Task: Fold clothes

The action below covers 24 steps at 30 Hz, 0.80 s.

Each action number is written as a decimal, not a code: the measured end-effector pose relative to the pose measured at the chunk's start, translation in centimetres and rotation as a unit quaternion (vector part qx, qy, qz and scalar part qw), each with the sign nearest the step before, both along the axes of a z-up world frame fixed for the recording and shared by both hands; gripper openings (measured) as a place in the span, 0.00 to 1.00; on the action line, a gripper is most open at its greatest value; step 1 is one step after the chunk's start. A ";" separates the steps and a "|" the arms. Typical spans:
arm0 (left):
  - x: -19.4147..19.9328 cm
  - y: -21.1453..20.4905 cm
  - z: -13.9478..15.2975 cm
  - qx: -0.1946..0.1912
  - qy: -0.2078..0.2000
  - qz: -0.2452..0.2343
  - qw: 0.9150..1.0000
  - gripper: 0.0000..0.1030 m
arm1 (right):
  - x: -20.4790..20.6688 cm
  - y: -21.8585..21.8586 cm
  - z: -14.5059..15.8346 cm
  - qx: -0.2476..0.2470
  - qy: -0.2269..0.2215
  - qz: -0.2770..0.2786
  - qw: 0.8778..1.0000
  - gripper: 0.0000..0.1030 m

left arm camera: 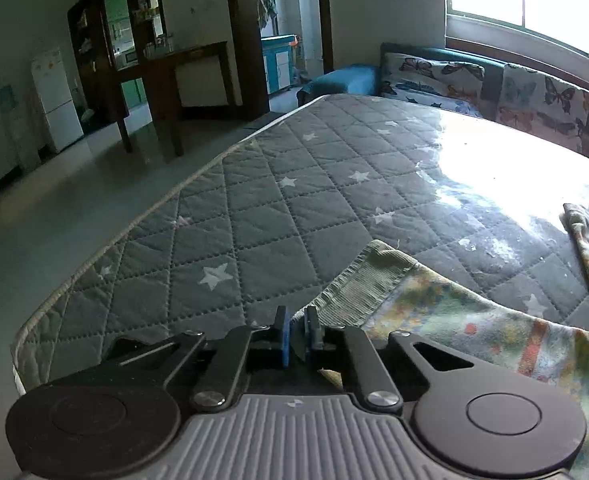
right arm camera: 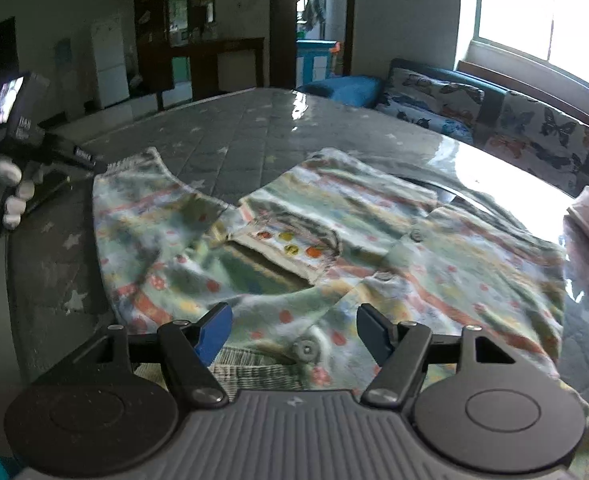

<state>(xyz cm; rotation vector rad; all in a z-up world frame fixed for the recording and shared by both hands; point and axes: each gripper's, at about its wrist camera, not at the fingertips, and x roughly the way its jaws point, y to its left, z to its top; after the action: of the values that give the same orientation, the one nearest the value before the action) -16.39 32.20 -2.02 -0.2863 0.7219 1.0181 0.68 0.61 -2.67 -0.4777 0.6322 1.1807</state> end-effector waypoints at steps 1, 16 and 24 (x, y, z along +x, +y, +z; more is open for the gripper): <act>0.0 0.0 0.0 0.001 0.001 0.001 1.000 0.07 | -0.2 0.1 -0.3 -0.008 0.001 0.004 1.000 0.65; 0.5 -2.8 2.7 -0.007 -0.028 -0.043 0.999 0.41 | 2.6 -9.2 1.7 0.034 0.010 -0.112 0.993 0.65; 4.8 -9.7 3.7 -0.044 -0.052 -0.175 0.982 0.52 | 8.1 -19.0 1.0 0.024 -0.021 -0.305 0.952 0.64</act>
<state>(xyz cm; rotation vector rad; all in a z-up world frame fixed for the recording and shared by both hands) -11.60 22.47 1.72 -0.2751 0.6942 0.6342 8.81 -18.38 -1.69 -0.2356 0.6502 0.5945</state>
